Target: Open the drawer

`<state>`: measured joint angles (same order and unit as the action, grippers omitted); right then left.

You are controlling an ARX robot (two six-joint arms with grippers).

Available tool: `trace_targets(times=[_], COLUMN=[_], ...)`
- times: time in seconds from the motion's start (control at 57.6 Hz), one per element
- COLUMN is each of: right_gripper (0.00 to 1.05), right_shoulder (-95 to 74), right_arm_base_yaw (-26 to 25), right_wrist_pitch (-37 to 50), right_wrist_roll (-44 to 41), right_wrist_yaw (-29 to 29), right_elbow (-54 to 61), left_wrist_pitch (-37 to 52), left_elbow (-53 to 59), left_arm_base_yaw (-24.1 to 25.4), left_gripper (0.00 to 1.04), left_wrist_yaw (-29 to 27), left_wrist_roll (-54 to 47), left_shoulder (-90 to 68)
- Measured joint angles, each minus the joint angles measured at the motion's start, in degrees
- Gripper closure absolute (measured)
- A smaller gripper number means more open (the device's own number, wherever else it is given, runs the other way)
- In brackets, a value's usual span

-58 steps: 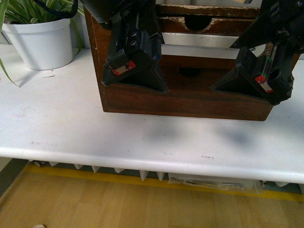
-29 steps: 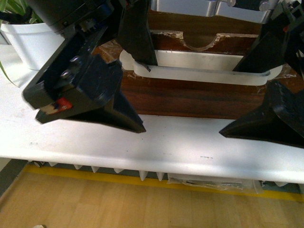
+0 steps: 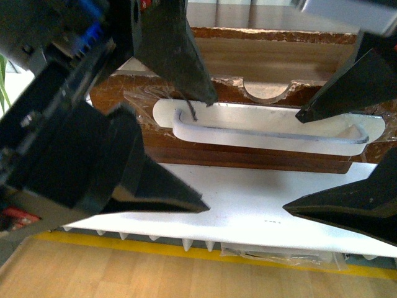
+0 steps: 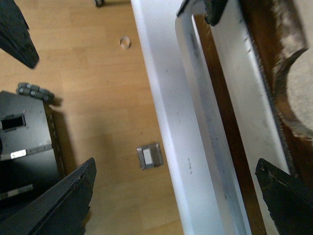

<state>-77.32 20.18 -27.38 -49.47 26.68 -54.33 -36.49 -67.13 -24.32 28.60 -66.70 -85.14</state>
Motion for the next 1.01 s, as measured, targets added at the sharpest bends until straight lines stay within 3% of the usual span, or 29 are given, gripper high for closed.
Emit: trace_targets(times=[0.156, 0.313, 0.452, 0.556, 0.695, 0.851, 1.008], right_gripper=[0.09, 0.09, 0.09, 0.09, 0.09, 0.09, 0.09], right_shoulder=[8.8, 19.0, 28.7, 36.9, 49.5, 64.1, 68.9], right_arm_base_yaw=[-2.9, -8.8, -13.6, -16.3, -19.9, -22.9, -25.5], right_wrist_pitch=[6.0, 19.1, 29.7, 31.0, 27.2, 18.4, 18.1], right_wrist_roll=[3.9, 13.6, 24.2, 30.8, 38.4, 46.1, 52.9], right_wrist_yaw=[0.4, -2.8, -7.8, -11.3, -15.3, -18.5, -21.6], right_elbow=[6.1, 16.2, 25.4, 31.6, 38.7, 43.0, 44.4], left_wrist_pitch=[8.5, 22.8, 39.0, 47.2, 47.8, 44.6, 42.7], left_elbow=[5.9, 16.7, 27.5, 35.6, 46.2, 54.2, 57.8], left_arm_base_yaw=[2.4, 7.3, 12.9, 18.1, 24.8, 28.9, 33.9], left_gripper=[0.06, 0.06, 0.06, 0.06, 0.06, 0.06, 0.06], left_wrist_yaw=[3.7, 5.5, -1.6, -6.8, -12.9, -21.1, -23.0], left_wrist_roll=[6.3, 16.5, 28.9, 37.7, 46.1, 55.0, 64.3], left_shoulder=[7.9, 18.3, 27.1, 34.6, 45.8, 54.8, 59.1])
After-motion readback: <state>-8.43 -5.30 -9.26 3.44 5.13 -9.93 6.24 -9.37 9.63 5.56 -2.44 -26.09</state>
